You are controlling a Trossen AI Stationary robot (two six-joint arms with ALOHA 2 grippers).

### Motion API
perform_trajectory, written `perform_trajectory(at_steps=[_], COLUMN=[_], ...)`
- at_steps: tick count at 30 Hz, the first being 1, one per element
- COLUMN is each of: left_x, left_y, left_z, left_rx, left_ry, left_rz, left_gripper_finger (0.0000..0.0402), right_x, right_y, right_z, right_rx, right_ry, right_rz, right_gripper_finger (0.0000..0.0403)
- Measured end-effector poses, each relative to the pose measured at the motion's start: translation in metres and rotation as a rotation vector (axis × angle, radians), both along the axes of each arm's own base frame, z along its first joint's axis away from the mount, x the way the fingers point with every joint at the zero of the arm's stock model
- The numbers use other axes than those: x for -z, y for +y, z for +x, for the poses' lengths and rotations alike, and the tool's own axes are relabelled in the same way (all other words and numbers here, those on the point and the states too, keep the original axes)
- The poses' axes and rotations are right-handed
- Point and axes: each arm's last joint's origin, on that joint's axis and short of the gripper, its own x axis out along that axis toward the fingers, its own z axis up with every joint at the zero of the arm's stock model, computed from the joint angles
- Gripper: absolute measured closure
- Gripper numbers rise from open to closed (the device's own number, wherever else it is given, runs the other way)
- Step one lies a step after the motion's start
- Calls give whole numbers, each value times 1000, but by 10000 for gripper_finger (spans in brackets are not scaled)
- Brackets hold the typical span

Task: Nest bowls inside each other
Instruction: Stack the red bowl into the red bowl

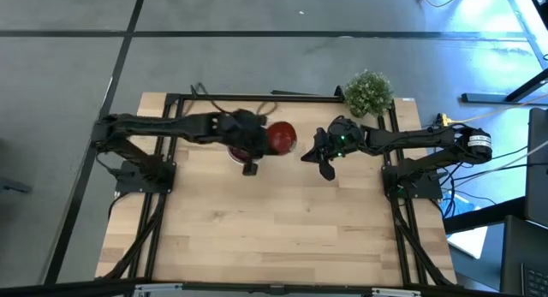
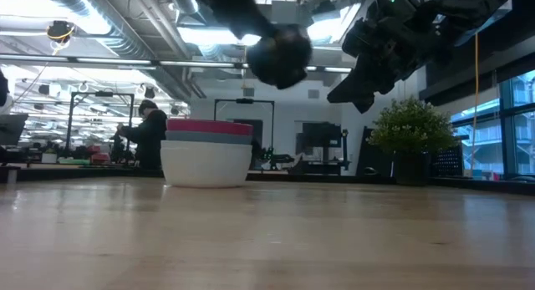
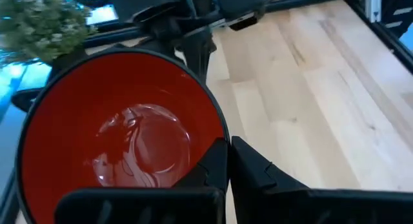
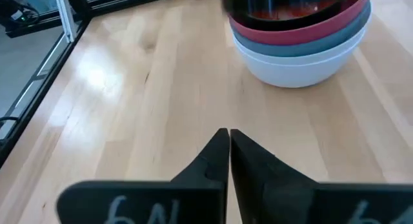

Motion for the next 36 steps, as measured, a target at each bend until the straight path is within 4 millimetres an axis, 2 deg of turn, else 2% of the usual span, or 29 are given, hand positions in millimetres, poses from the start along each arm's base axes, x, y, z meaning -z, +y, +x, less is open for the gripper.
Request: perform_trajectory(at_steps=[6, 9, 12, 18, 29, 36], left_x=[-8, -3, 11, 35, 41, 56], left_y=[8, 11, 13, 13, 10, 6], left_z=[-41, -57, -70, -77, -80, -67], left_rx=[-97, -179, -256, -329, -327, -309], left_ry=[-34, 5, 94, 201, 257, 311], left_rz=[2, 11, -1, -20, -109, -111], left_gripper_finger=[401, 401, 401, 401, 401, 401], right_x=[0, -1, -1, -1, -1, -3], right_y=[-2, -6, -9, -13, -15, -15], right_z=[0, -1, -2, -3, -3, -2], right_rx=[6, 20, 33, 49, 58, 58], right_ry=[-3, -8, -9, -13, -17, -35], right_rz=[-5, -7, -6, -8, -6, -12], right_gripper_finger=[386, 386, 386, 386, 386, 386])
